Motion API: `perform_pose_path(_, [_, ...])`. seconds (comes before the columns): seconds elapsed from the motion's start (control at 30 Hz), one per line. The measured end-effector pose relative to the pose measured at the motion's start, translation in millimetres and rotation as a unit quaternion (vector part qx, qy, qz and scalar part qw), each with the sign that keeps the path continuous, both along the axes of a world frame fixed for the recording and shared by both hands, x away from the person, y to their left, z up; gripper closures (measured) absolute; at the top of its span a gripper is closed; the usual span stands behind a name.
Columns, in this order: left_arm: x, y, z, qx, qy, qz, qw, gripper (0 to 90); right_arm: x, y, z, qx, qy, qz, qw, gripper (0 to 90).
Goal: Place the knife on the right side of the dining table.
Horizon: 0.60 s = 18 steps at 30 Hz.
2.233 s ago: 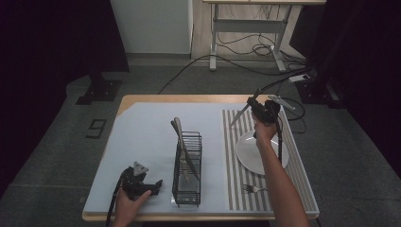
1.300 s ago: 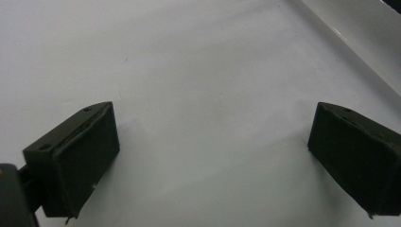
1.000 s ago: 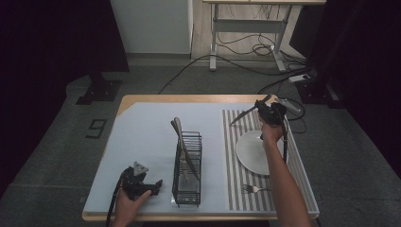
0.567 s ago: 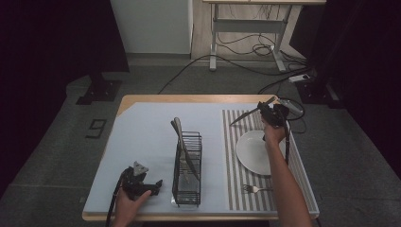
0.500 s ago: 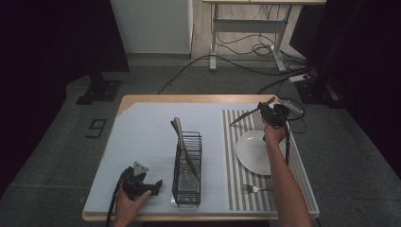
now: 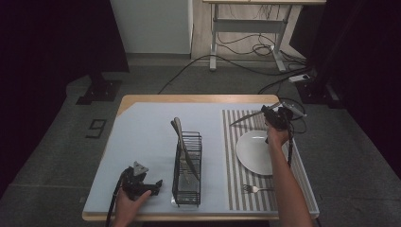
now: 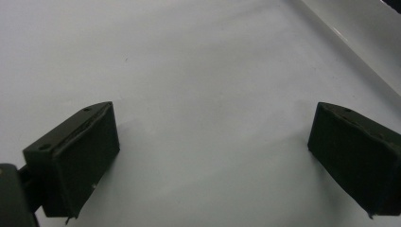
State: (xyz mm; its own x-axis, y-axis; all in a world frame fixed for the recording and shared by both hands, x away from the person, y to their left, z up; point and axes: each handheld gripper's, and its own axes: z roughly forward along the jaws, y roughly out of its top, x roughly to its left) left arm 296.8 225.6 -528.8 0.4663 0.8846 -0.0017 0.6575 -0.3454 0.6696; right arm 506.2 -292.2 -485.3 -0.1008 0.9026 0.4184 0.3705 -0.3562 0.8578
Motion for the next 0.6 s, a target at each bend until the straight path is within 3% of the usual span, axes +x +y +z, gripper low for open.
perform_pose_path(0.33, [0.0, 0.1, 0.1, 0.001, 0.0, -0.001, 1.0, 2.2, 1.1, -8.1, -7.8, 0.01, 0.022, -0.008, 0.9997, 67.4])
perform_pose_path(0.6, [0.0, 0.1, 0.0, 0.001, 0.0, 0.0, 1.0, 2.2, 3.2, -14.7, -14.7, 0.031, 0.04, -0.01, 0.9987, 66.3])
